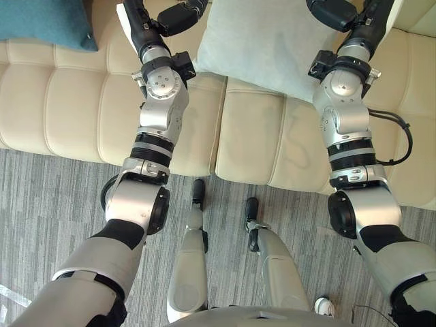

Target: Pick up cushions and gather them together orderly.

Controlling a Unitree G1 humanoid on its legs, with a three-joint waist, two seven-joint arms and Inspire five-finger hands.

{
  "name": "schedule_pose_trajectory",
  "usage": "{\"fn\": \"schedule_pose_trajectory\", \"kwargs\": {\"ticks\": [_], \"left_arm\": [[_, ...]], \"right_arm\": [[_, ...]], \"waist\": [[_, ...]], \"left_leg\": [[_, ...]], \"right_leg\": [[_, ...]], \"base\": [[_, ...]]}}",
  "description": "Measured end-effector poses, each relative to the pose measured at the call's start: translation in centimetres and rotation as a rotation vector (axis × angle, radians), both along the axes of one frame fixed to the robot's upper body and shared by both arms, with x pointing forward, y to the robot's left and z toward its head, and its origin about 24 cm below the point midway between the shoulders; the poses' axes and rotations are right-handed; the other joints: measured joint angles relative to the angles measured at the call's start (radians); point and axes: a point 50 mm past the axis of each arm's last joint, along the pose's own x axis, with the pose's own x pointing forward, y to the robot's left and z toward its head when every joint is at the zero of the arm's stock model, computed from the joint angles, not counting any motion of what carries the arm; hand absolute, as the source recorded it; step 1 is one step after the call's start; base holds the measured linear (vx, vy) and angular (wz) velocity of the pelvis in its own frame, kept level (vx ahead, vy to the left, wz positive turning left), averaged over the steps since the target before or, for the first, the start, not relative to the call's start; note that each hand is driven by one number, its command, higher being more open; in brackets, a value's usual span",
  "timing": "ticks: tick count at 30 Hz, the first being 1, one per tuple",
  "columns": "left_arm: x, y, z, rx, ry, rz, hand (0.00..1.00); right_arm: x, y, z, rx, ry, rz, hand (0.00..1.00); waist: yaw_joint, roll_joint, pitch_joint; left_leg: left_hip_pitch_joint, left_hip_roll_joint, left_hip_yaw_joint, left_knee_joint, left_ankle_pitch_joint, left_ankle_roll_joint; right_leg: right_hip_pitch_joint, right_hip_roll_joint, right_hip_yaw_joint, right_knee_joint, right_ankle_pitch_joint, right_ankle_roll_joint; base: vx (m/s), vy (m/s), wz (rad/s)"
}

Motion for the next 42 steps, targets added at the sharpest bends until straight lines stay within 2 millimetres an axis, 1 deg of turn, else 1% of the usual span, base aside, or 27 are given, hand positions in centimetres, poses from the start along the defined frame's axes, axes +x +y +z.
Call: {"fn": "schedule_pose_trajectory", "kwargs": {"ticks": [4,6,7,8,9,11,13,14,16,18,19,20,22,23,24,25,26,27,28,29,30,31,32,34,36,38,42], "left_arm": [[-0.1,0.5,1.1,0.004,-0.029,-0.003,1.0],[-0.3,1.0,1.3,0.002,-0.041,0.008,1.0],[-0.9,1.8,1.7,-0.008,-0.08,0.017,1.0],[-1.1,2.0,1.7,-0.012,-0.092,0.018,1.0],[-1.9,2.5,1.7,-0.024,-0.131,0.023,1.0],[-3.5,3.6,0.3,-0.023,-0.176,0.042,1.0],[-4.8,4.5,-1.8,-0.02,-0.183,0.06,1.0],[-5.8,5.3,-4.4,-0.017,-0.152,0.068,1.0],[-6.8,5.8,-7.7,-0.012,-0.078,0.067,1.0],[-8.8,6.1,-13.3,-0.024,0.065,0.045,1.0],[-9.4,6.0,-14.7,-0.03,0.106,0.033,1.0],[-10.3,5.9,-16.8,-0.037,0.167,0.017,1.0],[-13.4,5.5,-22.2,-0.06,0.345,-0.021,1.0],[-14.6,5.3,-23.9,-0.076,0.404,-0.03,1.0],[-16.4,4.8,-26.0,-0.093,0.488,-0.038,1.0],[-16.9,4.7,-26.6,-0.097,0.511,-0.04,1.0],[-18.3,4.5,-28.5,-0.114,0.586,-0.048,1.0],[-18.9,4.5,-29.2,-0.116,0.618,-0.051,1.0],[-20.7,4.7,-31.6,-0.114,0.727,-0.054,1.0],[-20.8,4.7,-31.8,-0.116,0.735,-0.054,1.0],[-22.5,4.8,-34.1,-0.126,0.844,-0.048,1.0],[-23.0,5.0,-35.0,-0.127,0.889,-0.043,1.0],[-24.3,5.2,-36.9,-0.132,0.992,-0.033,1.0],[-26.0,5.3,-39.0,-0.142,1.114,-0.021,1.0],[-28.4,5.1,-41.3,-0.149,1.27,-0.018,1.0],[-29.8,5.5,-42.3,-0.13,1.352,-0.008,1.0],[-30.3,5.4,-43.1,-0.118,1.42,-0.002,1.0]], "right_arm": [[0.5,-0.7,0.6,-0.087,0.049,0.012,1.0],[0.5,-1.2,0.6,-0.101,0.058,0.008,1.0],[0.4,-1.7,0.8,-0.097,0.059,0.003,1.0],[0.4,-1.8,0.8,-0.097,0.059,0.0,1.0],[0.1,-2.5,0.7,-0.093,0.053,-0.011,1.0],[-0.9,-3.9,-0.5,-0.086,0.04,-0.034,1.0],[-2.1,-5.3,-2.4,-0.061,0.034,-0.057,1.0],[-3.3,-6.7,-5.3,-0.046,0.071,-0.087,1.0],[-4.6,-8.0,-9.0,-0.013,0.144,-0.12,1.0],[-7.2,-9.1,-15.2,0.058,0.274,-0.149,1.0],[-8.0,-9.2,-16.8,0.065,0.313,-0.157,1.0],[-9.2,-9.2,-19.0,0.075,0.374,-0.161,1.0],[-13.0,-8.5,-24.5,0.101,0.541,-0.164,1.0],[-14.4,-8.2,-26.2,0.106,0.599,-0.159,1.0],[-16.3,-7.7,-28.3,0.108,0.681,-0.15,1.0],[-16.8,-7.5,-28.8,0.107,0.703,-0.148,1.0],[-18.3,-6.9,-30.1,0.115,0.759,-0.132,1.0],[-18.9,-6.6,-30.7,0.121,0.782,-0.124,1.0],[-20.4,-5.6,-32.1,0.141,0.837,-0.092,1.0],[-20.5,-5.5,-32.2,0.142,0.839,-0.089,1.0],[-21.5,-4.6,-33.5,0.136,0.89,-0.049,1.0],[-21.8,-4.3,-34.0,0.131,0.913,-0.033,1.0],[-22.3,-3.7,-35.4,0.141,0.971,-0.001,1.0],[-23.1,-3.0,-37.0,0.169,1.045,0.022,1.0],[-24.7,-2.2,-39.3,0.216,1.158,0.034,1.0],[-26.0,-1.8,-40.8,0.25,1.242,0.037,1.0],[-28.7,-1.5,-42.9,0.323,1.376,0.016,1.0]], "waist": [[0.009,0.016,0.01],[0.01,0.019,0.018],[0.009,0.022,0.024],[0.009,0.023,0.026],[0.008,0.022,0.031],[0.009,0.022,0.032],[0.011,0.022,0.032],[0.011,0.022,0.032],[0.012,0.021,0.032],[0.01,0.021,0.031],[0.009,0.021,0.031],[0.009,0.021,0.03],[0.001,0.02,0.021],[0.0,0.02,0.002],[0.0,0.019,-0.021],[0.0,0.019,-0.027],[0.001,0.016,-0.05],[0.001,0.013,-0.058],[0.002,0.006,-0.096],[0.002,0.006,-0.101],[0.003,-0.003,-0.149],[0.002,-0.005,-0.163],[0.001,-0.012,-0.197],[0.001,-0.019,-0.231],[0.001,-0.021,-0.268],[0.003,-0.02,-0.282],[0.002,-0.011,-0.304]], "left_leg": [[0.003,-0.005,-0.022,-0.007,0.009,0.004],[0.007,-0.011,-0.029,-0.007,0.008,0.004],[0.007,-0.015,-0.038,-0.007,0.006,0.007],[0.007,-0.015,-0.039,-0.007,0.005,0.008],[0.01,-0.021,-0.041,-0.007,0.004,0.01],[0.019,-0.035,-0.043,-0.007,0.002,0.016],[0.03,-0.043,-0.045,-0.007,0.0,0.018],[0.047,-0.048,-0.05,-0.007,-0.003,0.023],[0.069,-0.053,-0.054,-0.007,-0.004,0.025],[0.109,-0.055,-0.056,-0.007,-0.02,0.037],[0.119,-0.055,-0.056,-0.007,-0.028,0.039],[0.132,-0.055,-0.056,-0.007,-0.037,0.04],[0.162,-0.055,-0.053,-0.007,-0.056,0.051],[0.162,-0.054,-0.05,-0.007,-0.058,0.05],[0.175,-0.053,-0.05,-0.007,-0.06,0.049],[0.181,-0.053,-0.049,-0.007,-0.06,0.049],[0.206,-0.051,-0.045,-0.007,-0.068,0.05],[0.223,-0.051,-0.04,-0.007,-0.072,0.05],[0.268,-0.05,-0.035,-0.007,-0.089,0.051],[0.27,-0.05,-0.035,-0.007,-0.091,0.052],[0.3,-0.045,-0.027,-0.004,-0.11,0.053],[0.312,-0.044,-0.025,-0.001,-0.116,0.054],[0.335,-0.041,-0.019,0.005,-0.129,0.052],[0.359,-0.04,-0.013,0.008,-0.138,0.048],[0.385,-0.039,-0.006,0.007,-0.15,0.047],[0.408,-0.038,0.002,0.002,-0.155,0.045],[0.444,-0.042,0.012,-0.007,-0.162,0.047]], "right_leg": [[0.001,-0.008,-0.025,0.022,-0.009,-0.008],[0.0,-0.016,-0.031,0.042,-0.019,-0.008],[0.0,-0.021,-0.038,0.05,-0.022,-0.006],[0.0,-0.022,-0.039,0.052,-0.023,-0.005],[-0.001,-0.028,-0.04,0.062,-0.028,-0.002],[0.003,-0.043,-0.04,0.08,-0.043,0.004],[0.014,-0.052,-0.04,0.086,-0.054,0.008],[0.036,-0.057,-0.045,0.085,-0.061,0.011],[0.066,-0.06,-0.046,0.074,-0.066,0.014],[0.113,-0.059,-0.046,0.056,-0.07,0.017],[0.124,-0.058,-0.045,0.05,-0.072,0.018],[0.14,-0.054,-0.045,0.041,-0.072,0.018],[0.182,-0.051,-0.046,0.014,-0.073,0.019],[0.188,-0.05,-0.047,0.001,-0.071,0.021],[0.21,-0.048,-0.049,-0.019,-0.066,0.022],[0.219,-0.048,-0.05,-0.026,-0.064,0.023],[0.256,-0.045,-0.049,-0.048,-0.06,0.026],[0.273,-0.046,-0.047,-0.054,-0.06,0.026],[0.326,-0.045,-0.045,-0.081,-0.06,0.027],[0.329,-0.045,-0.045,-0.083,-0.06,0.027],[0.372,-0.043,-0.043,-0.115,-0.055,0.029],[0.389,-0.042,-0.043,-0.127,-0.052,0.029],[0.423,-0.038,-0.04,-0.151,-0.048,0.03],[0.456,-0.035,-0.036,-0.175,-0.043,0.03],[0.492,-0.033,-0.03,-0.203,-0.037,0.032],[0.52,-0.032,-0.025,-0.224,-0.033,0.034],[0.568,-0.035,-0.019,-0.263,-0.02,0.043]], "base": [[-0.05,-0.076,0.14],[-0.06,-0.086,0.18],[-0.05,-0.081,0.18],[-0.04,-0.082,0.14],[-0.02,-0.063,0.14],[0.01,-0.084,0.16],[0.04,-0.096,0.14],[0.05,-0.09,0.18],[0.05,-0.09,0.11],[0.06,-0.096,0.0],[0.04,-0.072,-0.02],[0.03,-0.062,-0.03],[0.03,-0.053,-0.04],[0.05,-0.028,-0.01],[0.07,-0.019,0.01],[0.08,-0.016,0.01],[0.09,-0.018,-0.03],[0.09,-0.02,-0.07],[0.08,-0.019,-0.07],[0.07,0.0,-0.08],[0.05,0.01,-0.06],[0.06,0.014,-0.11],[0.03,0.006,-0.08],[0.03,0.008,-0.09],[0.04,0.015,-0.07],[0.05,0.02,-0.07],[0.04,0.029,-0.05]]}}
